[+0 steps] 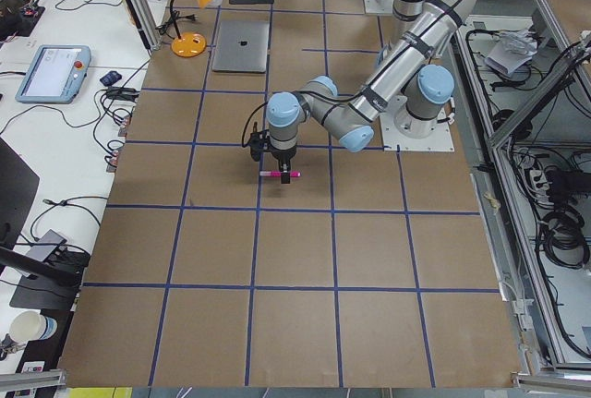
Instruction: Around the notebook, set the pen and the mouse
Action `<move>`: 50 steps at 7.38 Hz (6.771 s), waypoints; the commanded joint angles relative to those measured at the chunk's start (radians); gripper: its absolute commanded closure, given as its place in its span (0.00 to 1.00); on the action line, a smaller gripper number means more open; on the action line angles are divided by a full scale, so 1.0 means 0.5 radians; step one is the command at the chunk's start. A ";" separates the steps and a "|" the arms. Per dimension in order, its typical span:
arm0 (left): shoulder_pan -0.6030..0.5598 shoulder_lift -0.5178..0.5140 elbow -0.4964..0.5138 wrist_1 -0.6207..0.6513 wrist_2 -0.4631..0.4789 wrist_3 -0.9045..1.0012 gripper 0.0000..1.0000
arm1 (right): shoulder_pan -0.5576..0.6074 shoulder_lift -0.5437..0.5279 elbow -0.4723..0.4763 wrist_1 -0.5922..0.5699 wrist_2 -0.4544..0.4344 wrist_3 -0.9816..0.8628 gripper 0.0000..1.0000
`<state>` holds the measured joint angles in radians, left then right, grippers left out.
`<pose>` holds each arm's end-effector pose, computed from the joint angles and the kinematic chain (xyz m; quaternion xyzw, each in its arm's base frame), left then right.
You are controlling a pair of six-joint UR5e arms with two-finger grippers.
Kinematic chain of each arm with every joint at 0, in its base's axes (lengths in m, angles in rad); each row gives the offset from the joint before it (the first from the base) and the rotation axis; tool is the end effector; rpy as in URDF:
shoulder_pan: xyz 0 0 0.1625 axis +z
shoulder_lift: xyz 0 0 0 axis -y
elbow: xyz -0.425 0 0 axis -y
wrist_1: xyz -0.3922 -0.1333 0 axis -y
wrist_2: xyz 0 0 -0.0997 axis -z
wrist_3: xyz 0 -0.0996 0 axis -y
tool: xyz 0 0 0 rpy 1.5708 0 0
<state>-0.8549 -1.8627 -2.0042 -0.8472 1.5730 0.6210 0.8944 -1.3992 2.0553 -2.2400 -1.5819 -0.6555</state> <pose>0.2378 -0.4761 0.2096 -0.0474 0.9989 0.0014 0.0003 -0.2001 -0.4605 0.2437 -0.0105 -0.9999 0.0017 0.0084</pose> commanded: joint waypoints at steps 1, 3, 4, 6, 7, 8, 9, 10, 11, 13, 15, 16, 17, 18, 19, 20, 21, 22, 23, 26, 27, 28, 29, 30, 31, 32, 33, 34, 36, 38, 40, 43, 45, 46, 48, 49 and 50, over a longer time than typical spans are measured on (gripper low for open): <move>0.001 -0.109 -0.014 0.065 -0.001 -0.015 0.00 | -0.013 0.098 0.000 -0.024 -0.002 -0.005 0.00; -0.011 -0.146 -0.004 0.096 -0.004 -0.033 0.00 | -0.013 0.205 0.003 -0.128 -0.027 -0.005 0.00; -0.011 -0.168 0.002 0.108 -0.004 -0.054 0.12 | -0.013 0.239 0.003 -0.128 -0.033 -0.008 0.00; -0.014 -0.186 0.008 0.111 -0.001 -0.052 0.23 | -0.013 0.292 0.006 -0.128 -0.094 -0.002 0.00; -0.014 -0.186 0.008 0.111 -0.004 -0.049 0.38 | -0.016 0.301 0.007 -0.128 -0.094 -0.002 0.00; -0.014 -0.186 0.008 0.111 -0.004 -0.045 0.74 | -0.013 0.304 0.007 -0.128 -0.094 0.001 0.00; -0.014 -0.183 0.011 0.114 -0.004 -0.042 1.00 | -0.016 0.304 0.007 -0.131 -0.094 0.004 0.11; -0.014 -0.183 0.011 0.111 -0.011 -0.045 1.00 | -0.013 0.304 0.007 -0.131 -0.091 0.007 0.34; -0.014 -0.171 0.008 0.108 -0.011 -0.039 1.00 | -0.013 0.304 0.007 -0.131 -0.091 0.007 0.44; -0.020 -0.116 0.014 0.105 -0.011 -0.045 1.00 | -0.013 0.301 0.003 -0.131 -0.094 0.007 0.47; -0.081 -0.067 0.108 0.066 0.020 -0.207 1.00 | -0.006 0.258 -0.067 -0.107 -0.085 0.029 0.46; -0.170 -0.036 0.155 -0.014 0.026 -0.375 1.00 | 0.024 0.258 -0.146 -0.067 -0.067 0.038 0.46; -0.314 -0.018 0.164 -0.023 0.011 -0.744 1.00 | 0.115 0.255 -0.223 -0.042 -0.061 0.074 0.45; -0.500 0.001 0.161 -0.027 0.005 -1.058 1.00 | 0.277 0.255 -0.303 -0.030 -0.070 0.105 0.45; -0.648 0.004 0.164 -0.024 -0.001 -1.337 1.00 | 0.376 0.273 -0.349 0.007 -0.027 0.215 0.43; -0.765 0.016 0.119 -0.030 -0.017 -1.495 1.00 | 0.532 0.310 -0.407 0.001 0.098 0.304 0.43; -0.848 0.019 0.094 -0.024 -0.111 -1.700 1.00 | 0.676 0.404 -0.456 -0.002 0.117 0.463 0.43; -0.925 0.019 0.097 -0.017 -0.166 -2.018 1.00 | 0.781 0.472 -0.490 -0.024 0.105 0.616 0.43; -1.032 0.016 0.094 0.001 -0.155 -2.261 1.00 | 0.800 0.521 -0.536 -0.024 0.126 0.694 0.43; -1.498 -0.045 0.091 0.154 -0.136 -3.101 1.00 | 0.822 0.666 -0.656 -0.018 0.139 0.725 0.43; -1.633 -0.060 0.091 0.249 -0.139 -3.359 1.00 | 0.822 0.669 -0.656 -0.015 0.139 0.725 0.43; -1.759 -0.067 0.094 0.256 -0.136 -3.581 1.00 | 0.822 0.672 -0.656 -0.012 0.139 0.725 0.40; -1.885 -0.070 0.106 0.274 -0.136 -3.808 1.00 | 0.822 0.672 -0.656 0.004 0.136 0.722 0.00; -1.992 -0.073 0.106 0.274 -0.136 -4.010 1.00 | 0.822 0.672 -0.656 0.010 0.133 0.722 0.00; -2.075 -0.097 0.106 0.274 -0.136 -4.195 1.00 | 0.822 0.666 -0.659 0.007 0.133 0.722 0.00; -2.140 -0.134 0.109 0.274 -0.136 -4.357 1.00 | 0.831 0.663 -0.680 0.010 0.133 0.722 0.00; -2.189 -0.152 0.112 0.277 -0.130 -4.462 1.00 | 0.886 0.642 -0.732 0.019 0.108 0.728 0.00; -2.229 -0.174 0.124 0.280 -0.118 -4.597 1.00 | 0.965 0.560 -0.794 0.135 0.096 0.762 0.00; -2.297 -0.247 0.183 0.311 -0.115 -4.748 1.00 | 0.969 0.333 -0.999 0.676 0.093 0.823 0.00; -2.340 -0.278 0.198 0.314 -0.078 -4.779 1.00 | 0.969 0.088 -1.113 1.125 0.093 0.918 0.00; -2.343 -0.288 0.198 0.317 -0.081 -4.831 0.99 | 0.975 -0.158 -1.129 1.332 0.084 0.967 0.00; -2.352 -0.297 0.189 0.317 -0.084 -4.813 0.75 | 1.195 -0.208 -1.309 1.693 0.065 1.218 0.00; -2.352 -0.291 0.186 0.320 -0.087 -4.786 0.35 | 1.273 -0.223 -1.291 1.722 0.062 1.332 0.00; -2.352 -0.285 0.192 0.323 -0.084 -4.737 0.32 | 1.276 -0.230 -1.297 1.722 0.059 1.378 0.00; -2.331 -0.217 0.204 0.308 -0.093 -4.551 0.28 | 1.355 -0.221 -1.300 1.694 0.062 1.638 0.00; -2.297 -0.193 0.204 0.332 -0.090 -4.288 0.00 | 1.389 -0.217 -1.300 1.682 0.065 1.648 0.00; -2.206 -0.147 0.213 0.332 -0.112 -3.966 0.00 | 1.390 -0.208 -1.300 1.679 0.071 1.646 0.00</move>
<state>-1.9993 -1.9607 -1.9018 -0.6844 1.5251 -1.5386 1.5793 -1.5077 1.4055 -1.3962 -1.5488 0.1571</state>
